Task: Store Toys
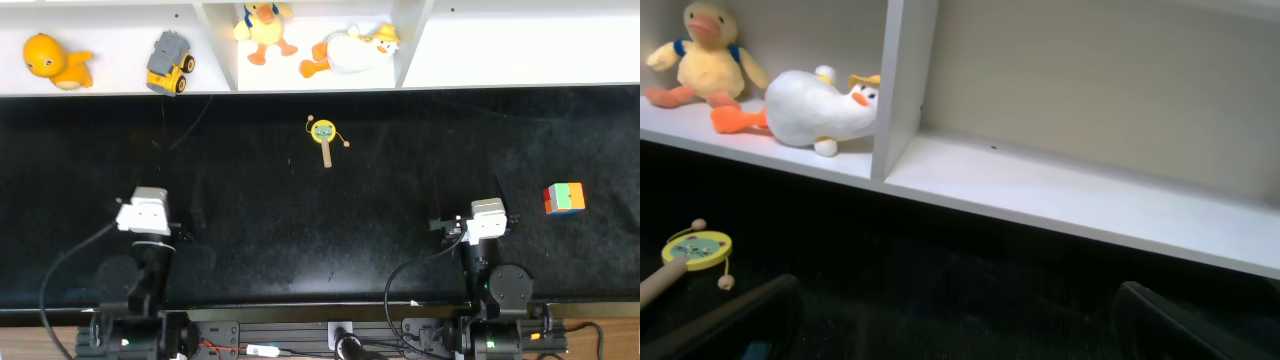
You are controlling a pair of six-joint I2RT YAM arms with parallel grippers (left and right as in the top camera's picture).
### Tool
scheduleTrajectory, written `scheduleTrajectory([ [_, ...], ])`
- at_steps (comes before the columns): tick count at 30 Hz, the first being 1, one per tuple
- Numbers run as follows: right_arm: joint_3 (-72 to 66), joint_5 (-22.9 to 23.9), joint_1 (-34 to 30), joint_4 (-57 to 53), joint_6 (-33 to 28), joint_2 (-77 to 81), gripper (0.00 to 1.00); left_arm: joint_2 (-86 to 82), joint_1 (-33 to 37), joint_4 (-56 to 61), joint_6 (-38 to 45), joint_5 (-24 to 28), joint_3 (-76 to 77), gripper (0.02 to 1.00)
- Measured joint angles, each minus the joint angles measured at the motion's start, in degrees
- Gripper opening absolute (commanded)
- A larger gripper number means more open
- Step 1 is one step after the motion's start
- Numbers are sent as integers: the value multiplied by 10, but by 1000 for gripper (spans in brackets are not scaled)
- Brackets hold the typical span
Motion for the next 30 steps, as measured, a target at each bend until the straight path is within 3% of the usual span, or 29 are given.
scheduleTrajectory([
  [12,0,0,0,-1,0,0,996,-106,-7,-39,-84,-63,-68,998],
  [30,0,0,0,0,0,0,993,-106,-45,-40,-52,-72,-68,998],
])
